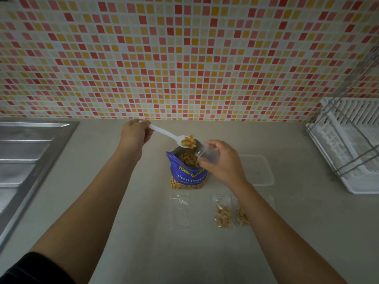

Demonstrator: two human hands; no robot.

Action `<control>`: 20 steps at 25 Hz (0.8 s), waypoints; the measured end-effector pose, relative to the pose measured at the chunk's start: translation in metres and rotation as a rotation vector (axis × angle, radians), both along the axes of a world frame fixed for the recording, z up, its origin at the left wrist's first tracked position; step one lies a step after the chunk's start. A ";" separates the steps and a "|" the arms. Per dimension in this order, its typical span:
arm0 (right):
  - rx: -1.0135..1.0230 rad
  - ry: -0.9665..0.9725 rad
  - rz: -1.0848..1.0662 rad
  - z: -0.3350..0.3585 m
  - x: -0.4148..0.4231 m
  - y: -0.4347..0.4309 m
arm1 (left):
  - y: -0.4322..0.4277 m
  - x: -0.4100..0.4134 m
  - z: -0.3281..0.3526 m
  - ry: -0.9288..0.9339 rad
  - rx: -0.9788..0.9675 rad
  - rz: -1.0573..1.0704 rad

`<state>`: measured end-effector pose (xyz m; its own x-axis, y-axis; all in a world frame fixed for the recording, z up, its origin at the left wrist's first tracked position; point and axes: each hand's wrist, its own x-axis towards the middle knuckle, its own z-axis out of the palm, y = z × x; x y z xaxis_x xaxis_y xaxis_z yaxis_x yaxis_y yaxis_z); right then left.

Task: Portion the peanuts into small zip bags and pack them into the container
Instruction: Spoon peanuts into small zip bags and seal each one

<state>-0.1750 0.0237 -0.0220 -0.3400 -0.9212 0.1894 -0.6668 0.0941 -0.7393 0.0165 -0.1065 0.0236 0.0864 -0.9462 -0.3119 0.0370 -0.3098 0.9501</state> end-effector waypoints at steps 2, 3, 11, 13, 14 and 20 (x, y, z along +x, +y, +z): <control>-0.029 -0.066 -0.009 0.000 0.007 -0.003 | 0.004 -0.004 0.013 -0.019 -0.047 -0.026; -0.047 -0.105 -0.014 0.001 0.010 -0.004 | 0.007 -0.007 0.019 -0.060 -0.092 -0.044; -0.121 -0.501 -0.068 0.013 0.029 -0.010 | 0.057 -0.017 0.069 -0.691 -1.027 -0.356; -0.128 -0.553 -0.103 0.012 0.028 -0.011 | 0.056 -0.014 0.069 -0.679 -1.056 -0.313; -0.130 -0.564 -0.119 0.010 0.027 -0.010 | 0.053 -0.012 0.067 -0.616 -0.998 -0.268; -0.105 -0.596 -0.168 0.003 0.012 -0.005 | 0.045 0.003 0.029 -0.512 -0.866 -0.190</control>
